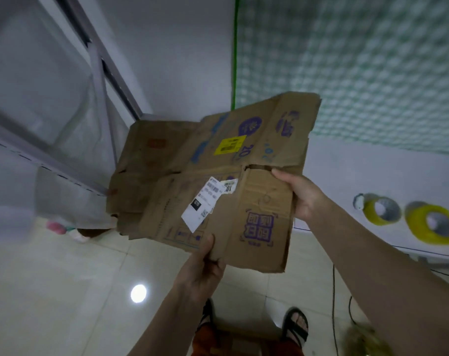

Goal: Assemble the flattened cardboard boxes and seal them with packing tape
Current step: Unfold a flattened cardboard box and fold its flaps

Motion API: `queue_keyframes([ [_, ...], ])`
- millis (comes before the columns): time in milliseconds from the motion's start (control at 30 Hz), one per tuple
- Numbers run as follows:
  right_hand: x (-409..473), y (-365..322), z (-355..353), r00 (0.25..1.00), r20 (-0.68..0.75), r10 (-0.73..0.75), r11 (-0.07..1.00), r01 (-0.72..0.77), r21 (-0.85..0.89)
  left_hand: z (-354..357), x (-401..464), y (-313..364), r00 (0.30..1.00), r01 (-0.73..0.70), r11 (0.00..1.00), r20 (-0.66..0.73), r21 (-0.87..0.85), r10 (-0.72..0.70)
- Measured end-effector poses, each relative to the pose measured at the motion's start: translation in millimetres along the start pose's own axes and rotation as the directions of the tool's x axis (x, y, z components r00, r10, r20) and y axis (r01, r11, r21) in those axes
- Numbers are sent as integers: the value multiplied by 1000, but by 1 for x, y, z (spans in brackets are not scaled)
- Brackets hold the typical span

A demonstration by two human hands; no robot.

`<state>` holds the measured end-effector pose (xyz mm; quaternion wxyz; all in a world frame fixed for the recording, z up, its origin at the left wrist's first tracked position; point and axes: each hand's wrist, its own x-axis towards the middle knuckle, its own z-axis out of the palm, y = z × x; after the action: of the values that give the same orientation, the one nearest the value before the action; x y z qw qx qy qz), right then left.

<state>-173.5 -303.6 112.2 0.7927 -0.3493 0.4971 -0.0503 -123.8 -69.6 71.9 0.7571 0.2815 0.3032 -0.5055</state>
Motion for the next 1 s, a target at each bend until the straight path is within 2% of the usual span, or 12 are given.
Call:
queue_keyframes([
  [100,-25,-16,-7,991,-88,-98,993,92,-71,0,-12,-10,984,139,982,94,126,-151],
  [167,-42,-26,-15,982,-113,-154,985,143,-97,9,-22,-11,960,192,886,106,421,-258],
  [200,-50,-32,-21,976,-124,-182,979,168,-111,18,-28,-13,952,237,747,7,621,-307],
  [233,-59,-38,-26,969,-132,-209,973,192,-131,26,-31,-13,945,279,510,-139,814,-295],
  [300,-76,-50,-36,954,-140,-267,952,237,-195,49,-40,-11,952,291,4,-289,957,-97],
  [333,-84,-54,-41,946,-139,-294,937,257,-237,60,-38,-7,957,283,-128,-289,951,-36],
  [367,-91,-57,-46,938,-133,-319,919,272,-284,72,-33,-6,965,254,-171,-261,952,-20],
  [433,-104,-60,-57,928,-107,-358,878,295,-376,97,-23,-6,991,137,-140,-134,981,28],
  [533,-120,-60,-78,912,-52,-408,808,334,-485,143,-22,-21,982,-46,-284,95,958,162],
  [700,-145,-57,-116,879,-20,-477,719,377,-584,208,-49,-78,977,-146,-141,166,979,137],
  [833,-152,-54,-130,867,11,-498,669,393,-631,240,-64,-122,938,-320,-71,327,945,115],
  [1000,-146,-50,-128,869,36,-494,587,363,-724,259,-43,-123,936,-296,-28,296,955,189],
])
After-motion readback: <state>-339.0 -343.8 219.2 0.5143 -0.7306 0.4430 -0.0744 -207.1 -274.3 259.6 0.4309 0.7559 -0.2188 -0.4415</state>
